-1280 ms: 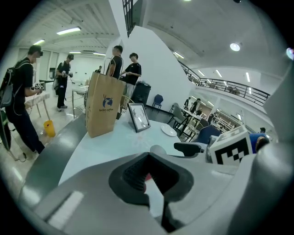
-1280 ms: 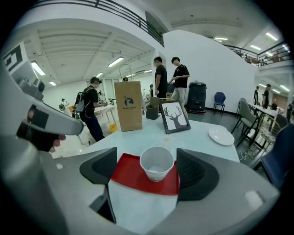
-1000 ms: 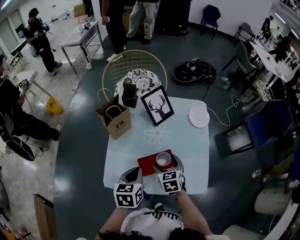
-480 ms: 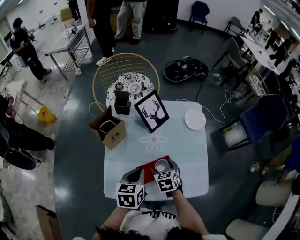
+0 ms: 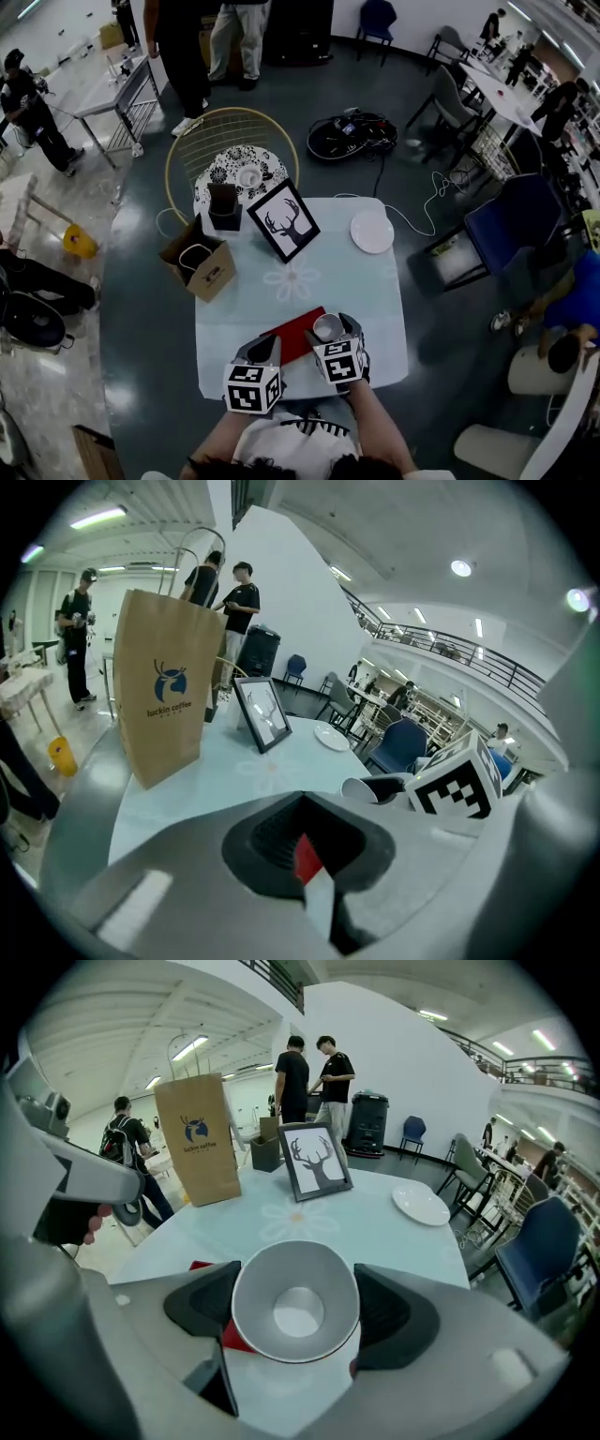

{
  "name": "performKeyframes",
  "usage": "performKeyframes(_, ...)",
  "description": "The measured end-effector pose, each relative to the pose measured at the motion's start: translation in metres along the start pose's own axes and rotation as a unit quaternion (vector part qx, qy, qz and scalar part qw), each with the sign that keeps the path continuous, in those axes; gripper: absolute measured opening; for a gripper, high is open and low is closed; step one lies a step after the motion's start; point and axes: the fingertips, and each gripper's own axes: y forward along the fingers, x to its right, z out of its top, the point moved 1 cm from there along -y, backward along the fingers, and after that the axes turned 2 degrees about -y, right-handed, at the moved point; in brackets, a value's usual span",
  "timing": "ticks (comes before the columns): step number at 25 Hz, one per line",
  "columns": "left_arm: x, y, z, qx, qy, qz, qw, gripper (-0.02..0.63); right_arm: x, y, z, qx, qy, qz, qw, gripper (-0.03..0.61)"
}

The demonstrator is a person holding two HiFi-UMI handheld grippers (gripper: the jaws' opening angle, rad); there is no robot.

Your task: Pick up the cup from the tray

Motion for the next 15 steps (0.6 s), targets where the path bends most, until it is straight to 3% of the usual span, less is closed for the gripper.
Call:
performKeyframes(8,0.041,0.014,-0.006,-0.015,0.033,-0.047,0.9982,0.001,0.054,-0.028,-0.038,0.006,0.068,-0.065,0.996,0.400)
performKeyframes(11,0.066,0.020,-0.007,-0.014,0.063,-0.076,0.9950,0.002,0.068,-0.038,-0.057,0.001,0.102,-0.075,0.992,0.400)
performKeyframes(15,0.082,0.025,-0.008,-0.017,0.081,-0.085,0.9930,0.002,0.082,-0.046,-0.073,0.000,0.125,-0.086,0.988,0.400)
